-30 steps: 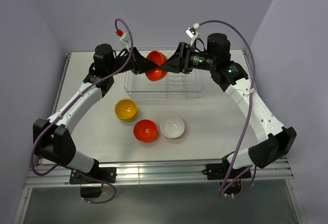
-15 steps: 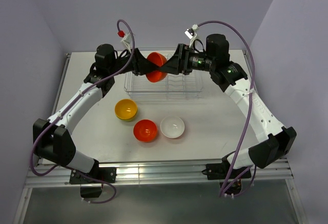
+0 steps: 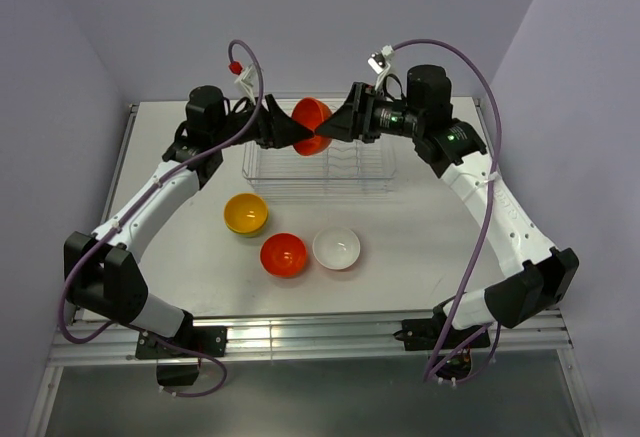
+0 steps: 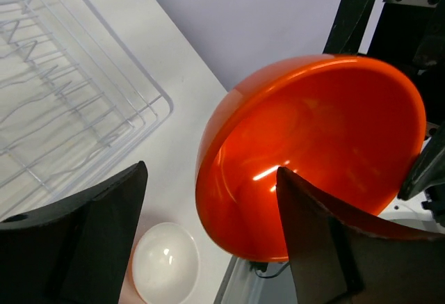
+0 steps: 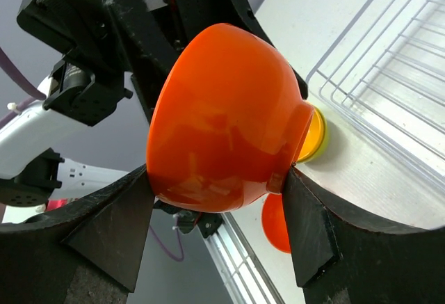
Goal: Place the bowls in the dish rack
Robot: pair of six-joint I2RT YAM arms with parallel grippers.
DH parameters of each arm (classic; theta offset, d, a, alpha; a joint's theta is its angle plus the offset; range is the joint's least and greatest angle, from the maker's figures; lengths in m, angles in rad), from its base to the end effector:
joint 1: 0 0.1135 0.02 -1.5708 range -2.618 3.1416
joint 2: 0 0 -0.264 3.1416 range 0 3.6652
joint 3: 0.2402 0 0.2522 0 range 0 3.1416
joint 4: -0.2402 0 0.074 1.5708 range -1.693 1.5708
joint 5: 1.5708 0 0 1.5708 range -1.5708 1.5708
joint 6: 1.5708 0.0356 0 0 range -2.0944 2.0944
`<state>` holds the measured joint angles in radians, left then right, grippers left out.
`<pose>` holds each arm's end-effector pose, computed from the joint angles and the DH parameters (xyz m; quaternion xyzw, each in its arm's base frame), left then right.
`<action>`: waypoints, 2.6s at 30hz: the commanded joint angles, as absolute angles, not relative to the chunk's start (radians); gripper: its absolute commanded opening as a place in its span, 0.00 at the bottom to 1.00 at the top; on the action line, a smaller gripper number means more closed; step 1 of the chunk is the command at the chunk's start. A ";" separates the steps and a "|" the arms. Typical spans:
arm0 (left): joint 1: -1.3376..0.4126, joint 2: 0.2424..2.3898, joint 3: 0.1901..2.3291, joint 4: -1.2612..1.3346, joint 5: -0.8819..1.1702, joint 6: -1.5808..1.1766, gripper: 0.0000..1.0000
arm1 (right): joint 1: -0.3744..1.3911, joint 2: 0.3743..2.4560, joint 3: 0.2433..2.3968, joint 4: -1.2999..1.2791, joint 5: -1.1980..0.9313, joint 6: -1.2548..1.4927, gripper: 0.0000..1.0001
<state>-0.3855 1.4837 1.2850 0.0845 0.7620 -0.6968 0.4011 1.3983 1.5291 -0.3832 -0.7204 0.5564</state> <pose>0.3133 -0.1537 0.3756 0.1371 0.7228 -0.5561 0.3866 0.2737 0.1416 0.4399 -0.1578 0.7543 0.5113 0.3804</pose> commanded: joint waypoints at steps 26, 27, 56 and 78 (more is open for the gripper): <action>-0.218 1.373 1.391 -0.238 0.526 -0.446 0.99 | 0.314 1.664 1.736 -0.558 -0.095 0.204 0.00; -0.218 1.367 1.387 -0.242 0.523 -0.440 1.00 | 0.314 1.681 1.746 -0.557 -0.084 0.198 0.00; -0.216 1.332 1.347 -0.301 0.476 -0.376 1.00 | 0.353 1.836 1.798 -0.824 0.083 0.041 0.00; -0.216 1.324 1.341 -0.327 0.446 -0.357 0.99 | 0.440 1.887 1.713 -0.821 0.261 -0.048 0.00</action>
<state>-0.2180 1.3582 1.3281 -0.3286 0.4572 -0.3782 0.4248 1.8614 1.7088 -0.8368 0.2058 -0.0341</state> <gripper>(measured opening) 0.994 0.750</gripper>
